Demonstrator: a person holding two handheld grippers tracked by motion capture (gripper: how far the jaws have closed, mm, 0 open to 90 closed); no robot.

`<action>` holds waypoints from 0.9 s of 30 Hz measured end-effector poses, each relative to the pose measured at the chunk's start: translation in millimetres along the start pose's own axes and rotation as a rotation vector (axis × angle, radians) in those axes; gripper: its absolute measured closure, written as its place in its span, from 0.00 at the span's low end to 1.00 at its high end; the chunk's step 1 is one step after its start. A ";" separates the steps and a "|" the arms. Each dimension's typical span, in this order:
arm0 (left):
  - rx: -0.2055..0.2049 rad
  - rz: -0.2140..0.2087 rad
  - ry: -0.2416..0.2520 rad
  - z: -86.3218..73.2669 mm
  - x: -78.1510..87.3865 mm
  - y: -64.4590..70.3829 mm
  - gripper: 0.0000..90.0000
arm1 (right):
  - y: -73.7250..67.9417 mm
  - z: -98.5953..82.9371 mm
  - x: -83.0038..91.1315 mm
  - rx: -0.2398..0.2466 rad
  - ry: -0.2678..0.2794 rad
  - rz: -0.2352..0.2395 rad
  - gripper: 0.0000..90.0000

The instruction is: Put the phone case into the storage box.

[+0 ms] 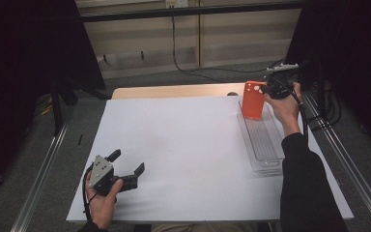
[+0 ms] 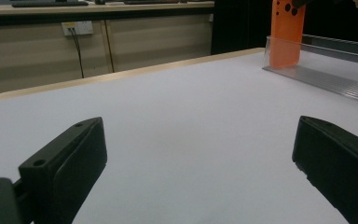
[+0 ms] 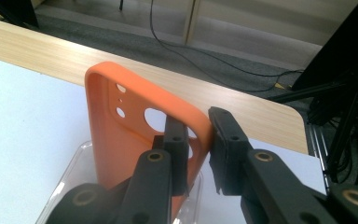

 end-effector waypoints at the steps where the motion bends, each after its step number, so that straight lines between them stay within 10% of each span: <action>1: 0.000 0.000 0.001 0.0 0.0 0.1 0.03 | 0.3 0.1 -0.5 -0.003 -0.001 0.000 0.86; 27: -0.008 0.000 -0.002 -0.1 0.5 0.1 0.03 | -2.8 7.9 -15.1 -0.047 0.013 0.025 0.85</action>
Point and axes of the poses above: each handheld gripper's, and its own axes: x roughly backward along the jaws, z roughly out of its top, y roughly to its right, the point moved 5 cm from there along -x, roughly forward along the jaws, and after that the axes turned 1 degree about z, right-handed, at the moved point
